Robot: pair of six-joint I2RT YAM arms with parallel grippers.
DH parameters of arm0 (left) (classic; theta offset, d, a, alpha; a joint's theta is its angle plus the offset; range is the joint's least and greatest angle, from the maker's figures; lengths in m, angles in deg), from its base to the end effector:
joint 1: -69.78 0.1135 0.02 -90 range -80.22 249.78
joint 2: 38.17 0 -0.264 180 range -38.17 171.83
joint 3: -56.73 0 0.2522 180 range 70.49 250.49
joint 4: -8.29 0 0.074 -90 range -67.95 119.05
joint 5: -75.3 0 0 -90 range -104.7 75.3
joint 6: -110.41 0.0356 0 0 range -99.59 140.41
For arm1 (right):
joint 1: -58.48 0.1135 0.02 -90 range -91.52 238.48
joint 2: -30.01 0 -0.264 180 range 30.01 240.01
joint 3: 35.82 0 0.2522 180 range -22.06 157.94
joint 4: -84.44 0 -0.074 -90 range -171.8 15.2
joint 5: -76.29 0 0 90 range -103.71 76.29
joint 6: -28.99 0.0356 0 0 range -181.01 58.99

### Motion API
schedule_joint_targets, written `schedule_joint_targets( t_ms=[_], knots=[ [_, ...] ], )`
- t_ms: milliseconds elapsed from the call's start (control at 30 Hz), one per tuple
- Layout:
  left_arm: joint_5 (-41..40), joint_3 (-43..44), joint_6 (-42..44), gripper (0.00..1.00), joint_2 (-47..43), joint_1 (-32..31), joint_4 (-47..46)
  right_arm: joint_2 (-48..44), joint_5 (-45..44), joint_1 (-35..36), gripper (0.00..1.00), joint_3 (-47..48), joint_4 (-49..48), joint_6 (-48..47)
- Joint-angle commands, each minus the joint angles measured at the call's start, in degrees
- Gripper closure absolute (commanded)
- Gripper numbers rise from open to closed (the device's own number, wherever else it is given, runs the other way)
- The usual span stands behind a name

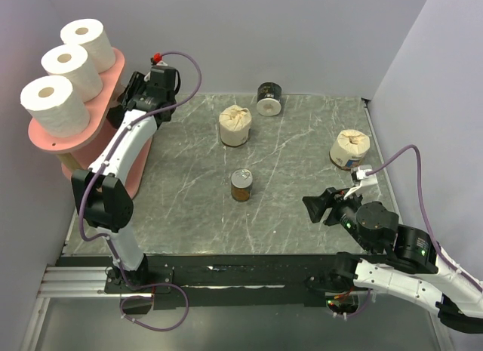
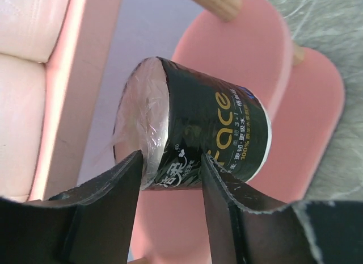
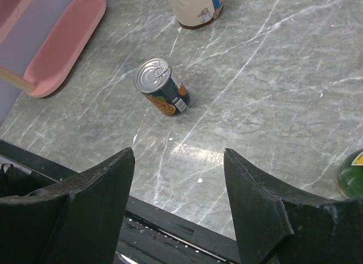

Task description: Place and organize the paper towels onto the shelf

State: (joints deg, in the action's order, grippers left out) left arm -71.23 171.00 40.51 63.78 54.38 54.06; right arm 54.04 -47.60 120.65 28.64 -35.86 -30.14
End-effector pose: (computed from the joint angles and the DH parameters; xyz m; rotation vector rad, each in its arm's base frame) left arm 0.3927 -0.0774 0.3740 0.0578 2.0421 1.0975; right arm 0.0496 0.0514 0.3504 -0.1135 1.8830 0.5630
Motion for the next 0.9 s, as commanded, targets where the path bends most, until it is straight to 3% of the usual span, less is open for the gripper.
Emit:
schedule_joint_targets(
  t_ms=[0, 533, 767, 867],
  knots=[
    [-2.97, 0.3, 1.87, 0.5, -0.97, 0.81, -2.65, -0.13, -1.79, 0.41, 0.28, 2.56, 0.3, 0.86],
    [1.16, 4.26, -0.15, 0.4, -2.55, -3.67, 0.68, 0.49, -1.79, 0.41, 0.28, 2.83, 0.21, 0.5],
    [4.06, 3.21, -4.18, 0.5, -4.13, -6.22, 5.51, 0.23, -1.45, 0.41, 0.28, 2.65, -0.05, 0.5],
    [5.46, -1.17, -6.03, 0.57, -5.35, -5.87, 5.96, 0.31, -1.01, 0.32, 0.28, 2.56, -0.23, 0.5]
  ],
)
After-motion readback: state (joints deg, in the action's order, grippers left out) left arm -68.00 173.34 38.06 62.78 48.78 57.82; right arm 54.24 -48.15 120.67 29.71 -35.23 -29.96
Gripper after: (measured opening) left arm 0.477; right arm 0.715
